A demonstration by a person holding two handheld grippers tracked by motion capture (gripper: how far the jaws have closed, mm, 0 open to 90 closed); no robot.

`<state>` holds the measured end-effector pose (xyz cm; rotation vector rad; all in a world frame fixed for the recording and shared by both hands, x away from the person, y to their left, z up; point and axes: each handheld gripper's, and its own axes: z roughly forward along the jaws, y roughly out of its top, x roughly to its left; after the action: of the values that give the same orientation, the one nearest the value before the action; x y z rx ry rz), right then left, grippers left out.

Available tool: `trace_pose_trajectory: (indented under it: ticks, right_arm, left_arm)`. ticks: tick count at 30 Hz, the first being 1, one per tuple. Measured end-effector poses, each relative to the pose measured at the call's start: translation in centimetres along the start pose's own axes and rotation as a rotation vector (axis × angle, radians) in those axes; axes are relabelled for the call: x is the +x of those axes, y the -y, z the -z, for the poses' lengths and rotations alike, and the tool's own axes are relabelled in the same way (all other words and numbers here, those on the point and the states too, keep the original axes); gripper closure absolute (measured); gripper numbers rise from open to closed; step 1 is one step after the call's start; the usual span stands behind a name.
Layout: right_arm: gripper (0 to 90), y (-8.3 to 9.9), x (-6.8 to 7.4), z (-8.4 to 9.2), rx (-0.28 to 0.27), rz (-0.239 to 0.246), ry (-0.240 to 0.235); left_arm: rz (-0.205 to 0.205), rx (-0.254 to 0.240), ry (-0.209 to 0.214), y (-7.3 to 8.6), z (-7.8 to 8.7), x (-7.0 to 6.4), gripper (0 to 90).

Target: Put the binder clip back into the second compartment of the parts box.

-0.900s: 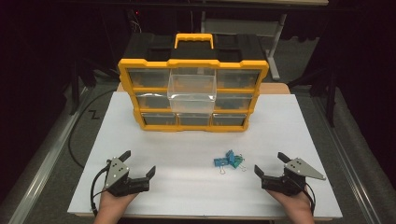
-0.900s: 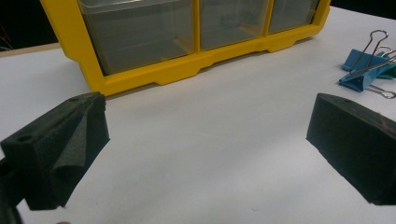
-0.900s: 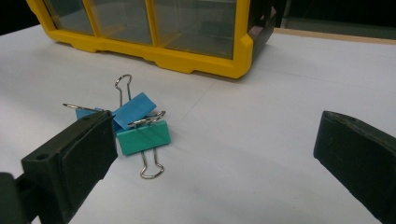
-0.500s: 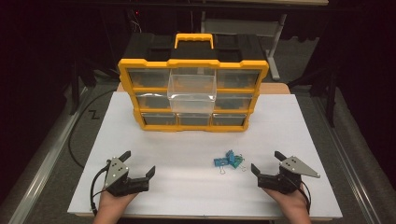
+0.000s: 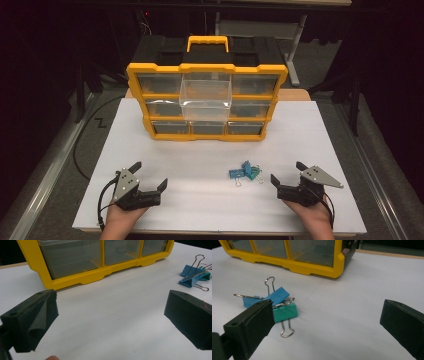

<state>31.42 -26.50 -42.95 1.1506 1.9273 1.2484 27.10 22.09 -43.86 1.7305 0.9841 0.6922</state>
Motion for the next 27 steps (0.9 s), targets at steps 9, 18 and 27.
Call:
trace_pose_trajectory:
  ticks: [9, 18, 27]
  right_arm:
    - [0.3, 0.0, 0.0, -0.7, 0.117, 0.021, 0.009]
    - [0.4, 0.3, -0.2, -1.2, 0.188, 0.006, 0.008]
    - [1.0, 0.0, 0.1, -2.1, 0.287, 0.011, 0.001]
  left_arm:
    - [0.014, 0.002, -0.002, 0.0, 0.0, 0.2, 0.2]
    - [0.025, 0.015, -0.002, 0.2, -0.2, 0.2, 0.2]
    - [0.027, 0.015, 0.008, 0.3, -0.1, 0.5, 0.2]
